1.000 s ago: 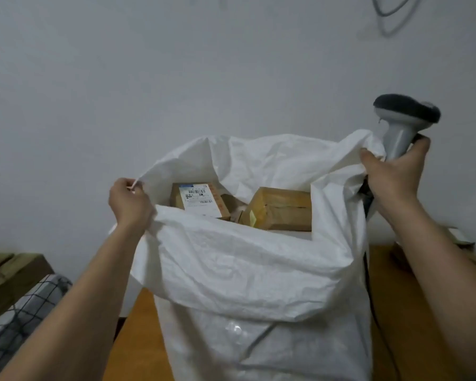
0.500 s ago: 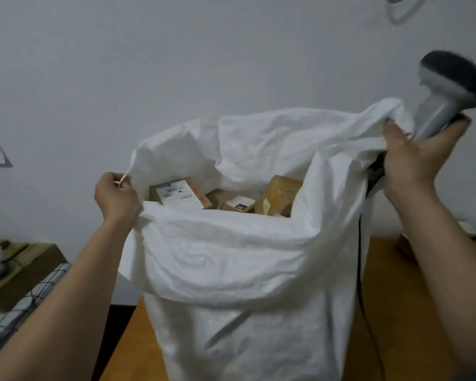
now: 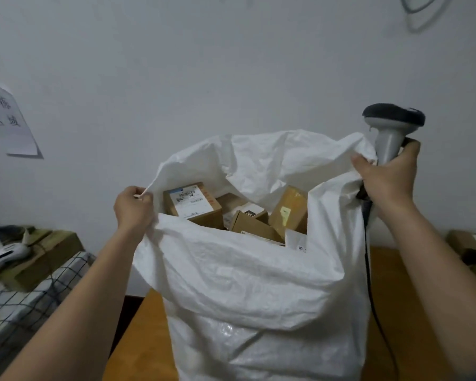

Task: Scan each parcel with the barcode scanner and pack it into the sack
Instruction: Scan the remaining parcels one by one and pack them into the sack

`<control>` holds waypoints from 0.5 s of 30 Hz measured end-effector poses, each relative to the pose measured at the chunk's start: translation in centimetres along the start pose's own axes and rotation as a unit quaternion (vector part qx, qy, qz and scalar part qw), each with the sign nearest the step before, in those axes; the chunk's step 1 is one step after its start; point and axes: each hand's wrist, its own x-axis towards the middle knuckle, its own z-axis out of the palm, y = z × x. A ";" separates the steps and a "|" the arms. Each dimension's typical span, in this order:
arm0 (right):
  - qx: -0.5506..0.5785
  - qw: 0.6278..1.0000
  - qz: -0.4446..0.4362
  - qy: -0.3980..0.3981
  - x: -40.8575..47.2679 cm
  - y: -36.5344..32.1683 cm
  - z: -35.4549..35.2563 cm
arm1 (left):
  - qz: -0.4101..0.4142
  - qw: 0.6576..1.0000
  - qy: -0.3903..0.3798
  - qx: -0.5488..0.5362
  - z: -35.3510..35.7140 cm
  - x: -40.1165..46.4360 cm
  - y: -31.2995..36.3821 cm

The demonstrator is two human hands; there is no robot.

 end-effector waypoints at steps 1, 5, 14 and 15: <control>-0.002 1.000 0.005 -0.005 0.0 0.2 -0.5 | -0.003 1.000 0.005 0.009 0.0 -0.5 0.1; -0.002 0.999 0.034 -0.026 0.1 1.0 -2.3 | -0.026 0.992 0.052 0.108 -0.3 -2.5 1.8; 0.036 0.995 0.070 -0.062 -1.0 1.4 -5.6 | 0.212 0.968 0.015 0.131 -1.0 -10.8 6.6; 0.037 0.995 0.073 -0.063 -1.4 1.4 -6.0 | 0.266 0.955 -0.046 0.119 -1.1 -12.1 7.2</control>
